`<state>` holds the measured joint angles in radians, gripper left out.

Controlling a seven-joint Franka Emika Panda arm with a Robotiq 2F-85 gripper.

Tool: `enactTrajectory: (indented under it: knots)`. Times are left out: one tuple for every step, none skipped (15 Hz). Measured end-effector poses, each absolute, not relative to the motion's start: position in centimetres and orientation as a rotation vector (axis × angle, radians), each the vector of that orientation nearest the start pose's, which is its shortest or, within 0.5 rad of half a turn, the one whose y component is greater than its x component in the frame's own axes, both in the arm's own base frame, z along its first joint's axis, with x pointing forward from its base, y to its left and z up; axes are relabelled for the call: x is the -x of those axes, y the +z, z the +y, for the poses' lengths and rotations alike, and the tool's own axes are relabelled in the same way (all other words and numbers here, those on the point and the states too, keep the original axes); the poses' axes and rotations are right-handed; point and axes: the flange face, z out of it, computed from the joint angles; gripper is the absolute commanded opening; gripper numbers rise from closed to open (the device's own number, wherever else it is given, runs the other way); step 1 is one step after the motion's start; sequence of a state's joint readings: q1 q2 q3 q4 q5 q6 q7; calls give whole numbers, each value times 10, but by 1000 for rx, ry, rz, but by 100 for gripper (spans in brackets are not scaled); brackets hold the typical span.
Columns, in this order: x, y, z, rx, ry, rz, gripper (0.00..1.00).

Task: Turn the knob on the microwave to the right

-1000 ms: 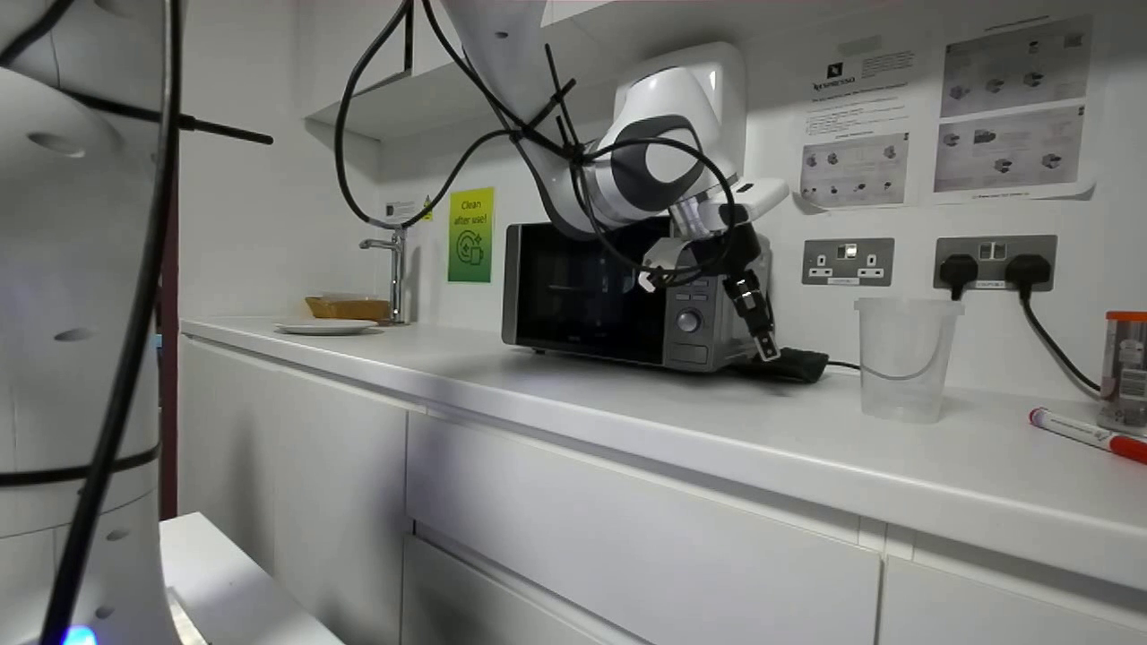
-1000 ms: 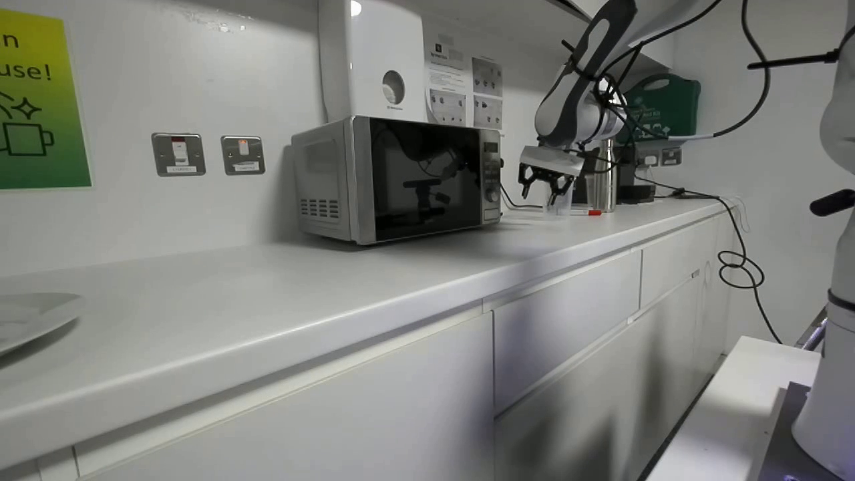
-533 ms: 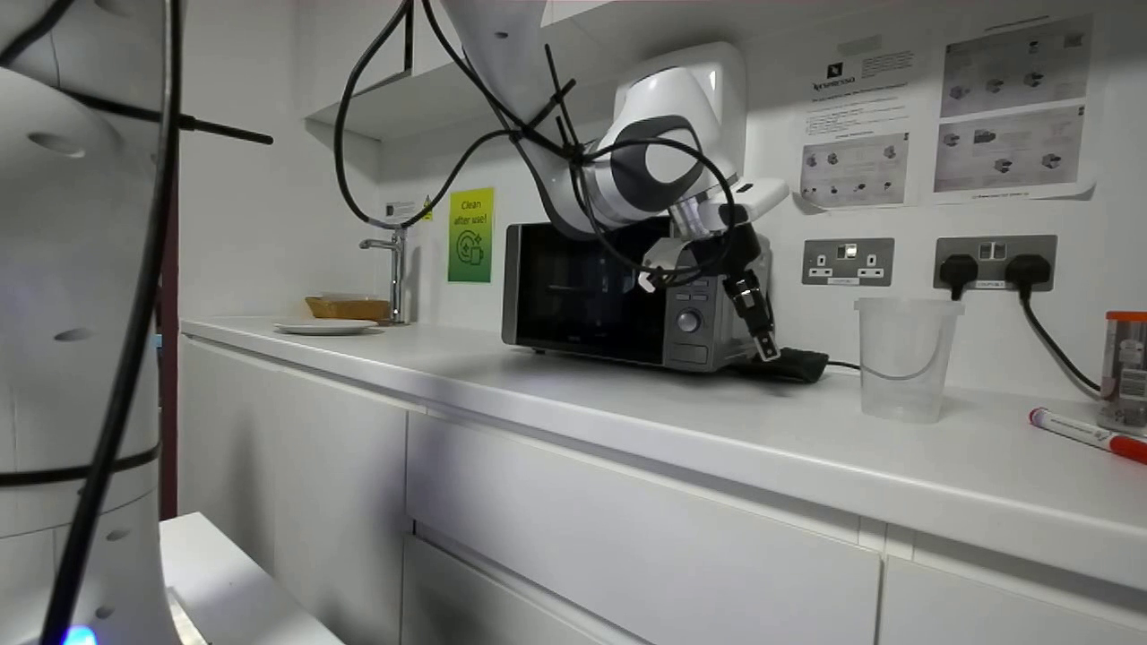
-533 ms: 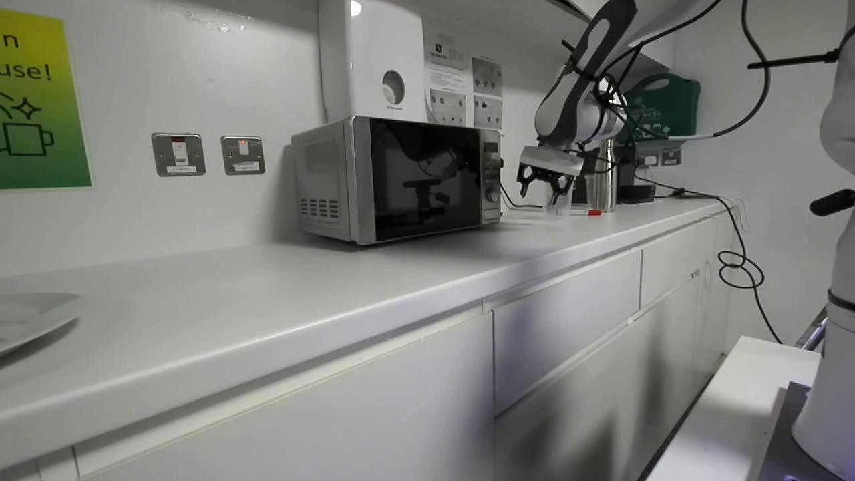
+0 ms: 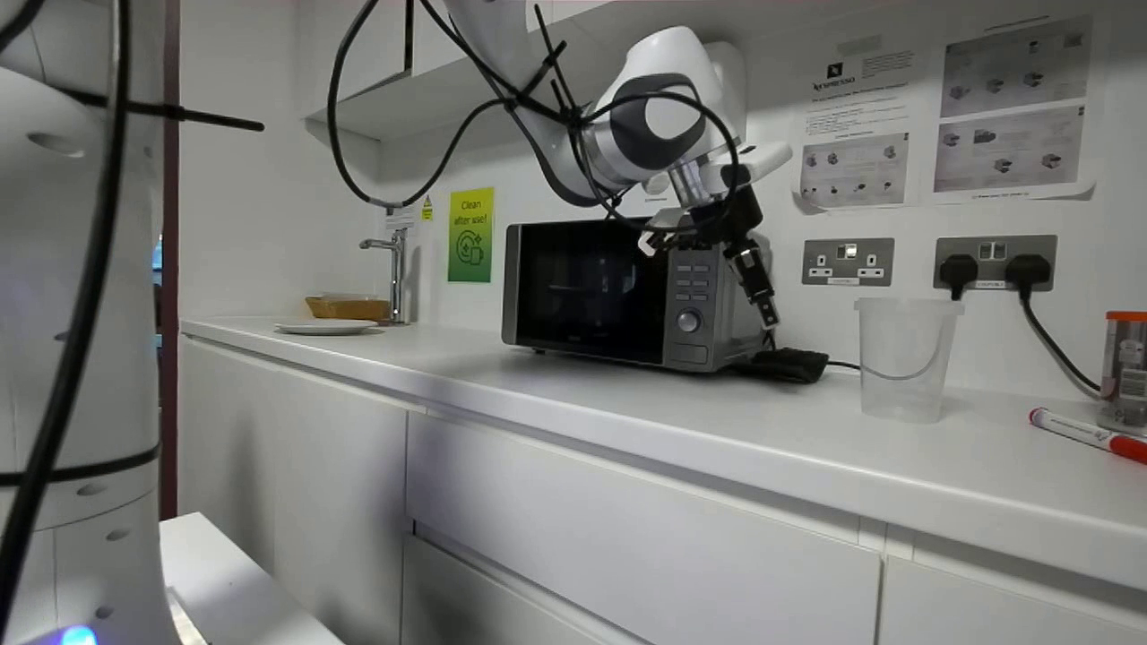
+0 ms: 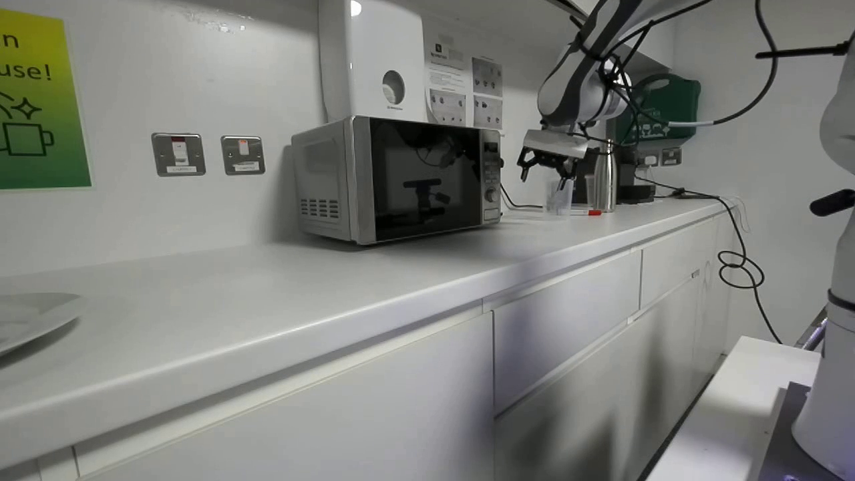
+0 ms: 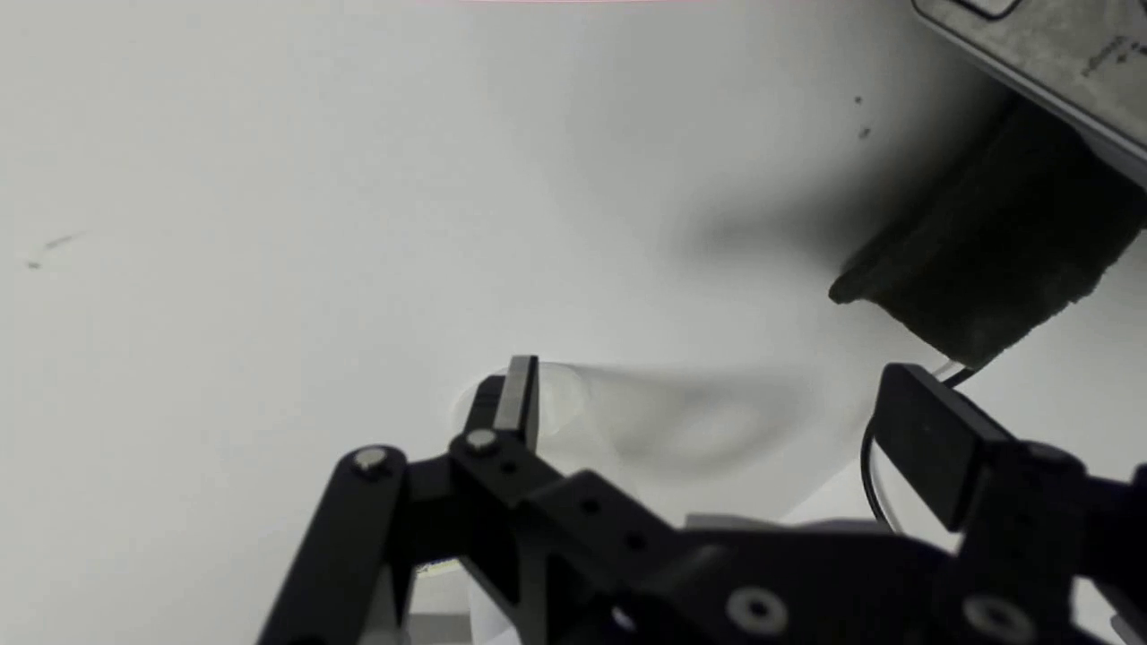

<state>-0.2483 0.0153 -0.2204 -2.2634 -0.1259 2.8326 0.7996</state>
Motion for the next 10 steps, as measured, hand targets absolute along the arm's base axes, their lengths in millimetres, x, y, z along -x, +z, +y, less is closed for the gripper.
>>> enactTrajectory:
  knots:
    - [-504, 422, -249, 2538, -808, 1654, 100]
    - [-501, 428, -249, 2569, -750, 1656, 100]
    - [-499, 433, -250, 2596, -693, 1645, 100]
    - [-496, 437, -251, 2618, -638, 1627, 100]
    - [-494, 440, -251, 2642, -584, 1608, 100]
    - [-493, 442, -251, 2666, -528, 1586, 100]
    - [-491, 442, -250, 2684, -473, 1563, 100]
    - [-490, 441, -250, 2699, -417, 1538, 100]
    - [-488, 439, -249, 2710, -365, 1514, 100]
    - [-487, 436, -248, 2714, -337, 1482, 100]
